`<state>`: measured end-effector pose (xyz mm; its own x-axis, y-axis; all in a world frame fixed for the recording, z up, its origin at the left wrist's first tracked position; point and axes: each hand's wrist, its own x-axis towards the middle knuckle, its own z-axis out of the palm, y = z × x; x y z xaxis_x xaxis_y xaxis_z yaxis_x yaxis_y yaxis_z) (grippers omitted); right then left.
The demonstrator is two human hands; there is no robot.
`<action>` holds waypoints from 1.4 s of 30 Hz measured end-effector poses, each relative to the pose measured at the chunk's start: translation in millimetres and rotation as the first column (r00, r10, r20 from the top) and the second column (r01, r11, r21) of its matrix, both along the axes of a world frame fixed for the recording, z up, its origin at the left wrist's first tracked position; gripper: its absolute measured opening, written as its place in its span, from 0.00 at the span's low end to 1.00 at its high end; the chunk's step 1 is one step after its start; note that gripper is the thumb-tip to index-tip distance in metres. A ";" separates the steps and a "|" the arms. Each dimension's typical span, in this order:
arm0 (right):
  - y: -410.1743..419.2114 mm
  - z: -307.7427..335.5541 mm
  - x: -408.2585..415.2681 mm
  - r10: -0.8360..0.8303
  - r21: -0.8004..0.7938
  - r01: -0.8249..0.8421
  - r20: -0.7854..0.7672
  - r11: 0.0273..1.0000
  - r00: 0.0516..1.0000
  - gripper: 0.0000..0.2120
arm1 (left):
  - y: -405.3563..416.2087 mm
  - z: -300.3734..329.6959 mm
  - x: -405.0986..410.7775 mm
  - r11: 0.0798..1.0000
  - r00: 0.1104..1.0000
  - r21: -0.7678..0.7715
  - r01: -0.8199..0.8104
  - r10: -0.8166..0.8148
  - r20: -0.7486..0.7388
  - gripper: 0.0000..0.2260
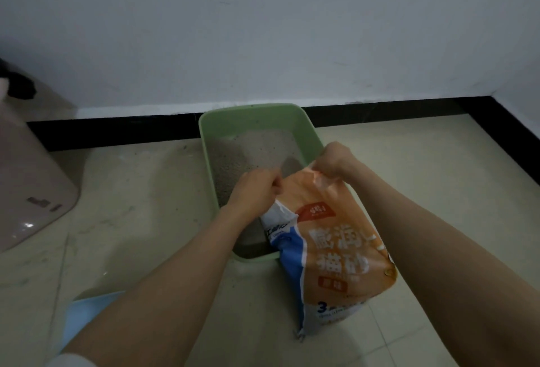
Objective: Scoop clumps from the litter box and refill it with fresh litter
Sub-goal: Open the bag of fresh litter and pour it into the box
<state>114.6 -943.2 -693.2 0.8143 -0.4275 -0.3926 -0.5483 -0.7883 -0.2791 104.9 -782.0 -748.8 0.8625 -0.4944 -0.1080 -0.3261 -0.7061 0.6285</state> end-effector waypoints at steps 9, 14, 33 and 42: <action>-24.1 41.9 -53.3 -0.056 0.018 0.054 0.456 0.998 0.888 0.06 | 6.0 43.2 -9.5 0.978 0.993 -0.178 0.112 -0.117 -0.016 0.04; -24.6 51.9 -90.4 -0.114 0.076 0.086 0.587 0.993 0.802 0.06 | 11.3 55.1 -23.0 0.977 0.986 -0.211 0.034 -0.067 -0.154 0.20; -36.1 50.9 -125.1 -0.357 0.290 0.218 0.620 0.932 0.699 0.05 | -8.0 13.3 -24.9 0.589 0.476 -0.119 -0.799 0.499 -0.724 0.16; -36.6 53.6 -123.3 -0.363 0.301 0.217 0.618 0.929 0.697 0.05 | -0.2 17.9 -24.2 0.540 0.474 -0.192 -0.820 0.451 -0.757 0.07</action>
